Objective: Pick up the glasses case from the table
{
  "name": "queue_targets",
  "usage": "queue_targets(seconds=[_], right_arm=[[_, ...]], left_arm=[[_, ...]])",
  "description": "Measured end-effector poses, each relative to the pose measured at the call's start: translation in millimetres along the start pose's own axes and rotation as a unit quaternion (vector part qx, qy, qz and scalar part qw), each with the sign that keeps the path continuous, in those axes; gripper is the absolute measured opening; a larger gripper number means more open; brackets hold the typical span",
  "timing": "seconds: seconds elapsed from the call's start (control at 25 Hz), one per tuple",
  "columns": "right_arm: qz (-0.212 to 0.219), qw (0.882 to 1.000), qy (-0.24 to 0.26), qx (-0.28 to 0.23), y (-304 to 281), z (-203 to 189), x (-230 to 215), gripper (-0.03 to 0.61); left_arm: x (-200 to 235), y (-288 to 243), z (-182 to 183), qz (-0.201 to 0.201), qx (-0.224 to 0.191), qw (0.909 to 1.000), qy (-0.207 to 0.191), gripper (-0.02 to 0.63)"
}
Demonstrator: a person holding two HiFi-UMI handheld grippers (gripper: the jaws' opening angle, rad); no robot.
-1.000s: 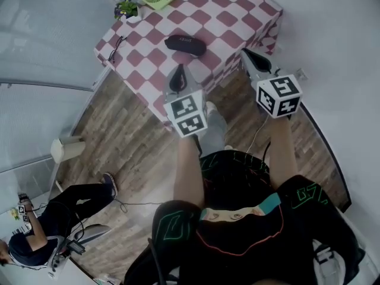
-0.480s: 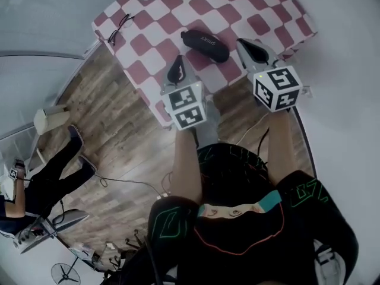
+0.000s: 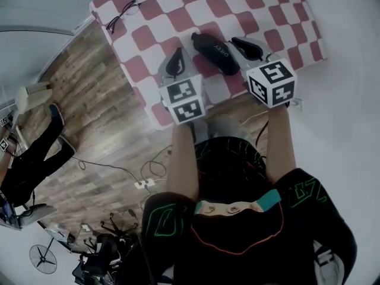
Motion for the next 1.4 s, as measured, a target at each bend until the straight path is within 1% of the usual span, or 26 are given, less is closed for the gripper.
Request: queue_targets(seconds=[0.08,0.16,0.28,0.32,0.36,0.52,0.56,0.68,0.84,1.04,1.16,1.32,1.4], right_arm=[[0.022,0.999,0.017,0.024,-11.1,-2.5,3.8,0.094],[0.043,0.997,0.031,0.048,-20.2,-5.5,6.5,0.12],[0.079,0.992,0.049,0.086,-33.4,-9.7,9.7,0.215],[0.091,0.99,0.052,0.098,-37.7,-11.4,9.8,0.242],[0.101,0.988,0.053,0.108,-42.0,-12.9,9.0,0.255],[0.142,0.976,0.067,0.148,-55.1,-23.6,8.4,0.26],[0.156,0.974,0.067,0.153,-57.8,-26.0,11.0,0.279],[0.197,0.965,0.069,0.159,-62.9,-29.8,21.6,0.302],[0.223,0.957,0.068,0.175,-62.7,-30.0,25.4,0.323],[0.242,0.949,0.074,0.189,-60.3,-38.1,37.4,0.33],[0.241,0.945,0.086,0.206,-77.1,-40.7,44.7,0.333],[0.236,0.942,0.091,0.221,-85.6,-47.2,50.1,0.331],[0.238,0.944,0.091,0.209,-80.9,-43.4,50.9,0.33]], left_arm=[[4.1,-4.0,-3.7,0.008,0.002,0.9999,0.013,0.009],[6.9,-6.8,-7.8,0.017,0.005,0.9995,0.024,0.009],[10.7,-9.8,-10.6,0.035,0.004,0.9985,0.042,0.009],[11.9,-10.5,-11.2,0.043,0.003,0.9979,0.049,0.009],[13.3,-11.2,-11.5,0.052,0.002,0.9971,0.056,0.009],[13.3,-8.0,-16.5,0.088,-0.001,0.9926,0.083,0.009],[12.1,-6.5,-19.8,0.096,-0.001,0.9915,0.088,0.009],[7.7,-1.3,-28.2,0.12,-0.005,0.9871,0.106,0.009],[-0.4,5.6,-25.6,0.144,-0.015,0.982,0.121,0.009],[-6.7,21.8,-31.0,0.172,-0.029,0.9754,0.135,0.009],[4.6,21.3,-36.5,0.189,-0.034,0.9704,0.146,0.009],[13.2,27.7,-44.9,0.206,-0.044,0.9655,0.153,0.009],[11.4,33.0,-43.4,0.211,-0.051,0.964,0.154,0.009]])
Point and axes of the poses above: the fingertips, and each gripper's own axes: y backward along the fingers, x to its left, z out of its top, the point moved 4 cm from there along y, backward along the fingers, and after that the axes turned 11 degrees about -z, right-handed, at the moved point
